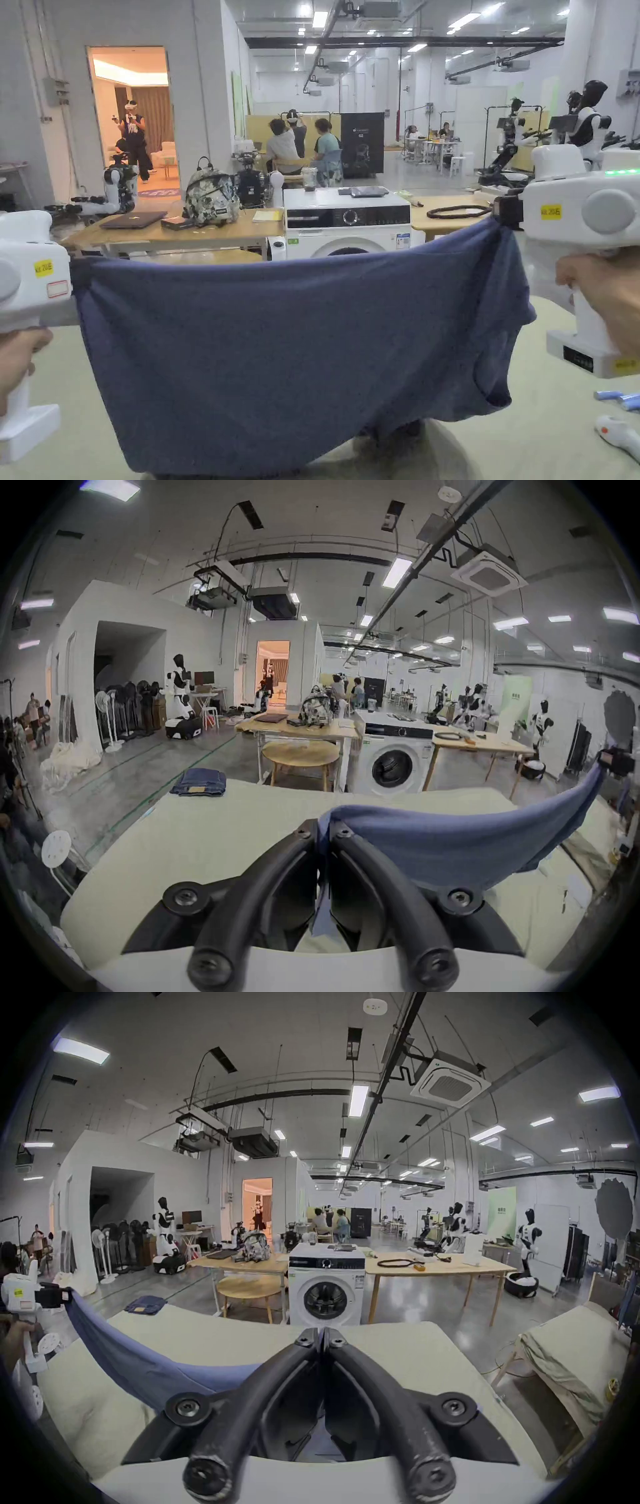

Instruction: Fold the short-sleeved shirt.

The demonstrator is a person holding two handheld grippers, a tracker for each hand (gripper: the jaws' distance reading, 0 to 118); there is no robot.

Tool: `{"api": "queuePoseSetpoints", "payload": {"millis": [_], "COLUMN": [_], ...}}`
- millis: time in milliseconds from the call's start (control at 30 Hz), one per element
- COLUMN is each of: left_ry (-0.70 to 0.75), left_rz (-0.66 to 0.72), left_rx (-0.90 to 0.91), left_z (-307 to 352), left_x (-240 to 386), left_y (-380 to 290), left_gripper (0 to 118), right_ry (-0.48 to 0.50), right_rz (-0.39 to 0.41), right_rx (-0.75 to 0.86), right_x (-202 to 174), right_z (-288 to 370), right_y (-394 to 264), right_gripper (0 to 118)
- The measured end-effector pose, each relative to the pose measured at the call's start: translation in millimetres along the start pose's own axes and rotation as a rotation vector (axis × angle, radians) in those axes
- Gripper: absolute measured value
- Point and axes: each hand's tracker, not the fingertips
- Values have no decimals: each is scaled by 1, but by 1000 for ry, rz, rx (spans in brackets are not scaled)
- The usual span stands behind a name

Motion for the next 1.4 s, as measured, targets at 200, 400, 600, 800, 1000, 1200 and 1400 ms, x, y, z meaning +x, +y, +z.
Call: {"api": "queuePoseSetpoints", "payload": {"millis": [200,400,600,800,1000,1200,1400], "left_ry": [-44,-80,-109,-93,-107,-79,-46], "left_rz": [-3,9,-25,-74,-67,-116,-81], "left_rx": [-19,-96,-217,-354,-428,-504,-568], "left_z": [54,107,145,168,183,171,153], "left_x": [-1,-9,-18,-29,-38,-39,-40], "left_y": [-74,-159,-234,-303,-352,-389,-415], "left_gripper": [0,0,0,0,0,0,60], "right_ry": [42,73,99,99,94,66,40], "right_rz": [-4,-25,-35,-17,-76,-117,-54], "right_rx": [-96,-169,-245,-396,-489,-532,-658], "right_x": [2,2,1,-3,6,17,20], "right_z": [49,107,159,192,210,207,184], "right_y": [-79,-169,-246,-321,-371,-393,-428], "right_gripper": [0,0,0,0,0,0,12]}}
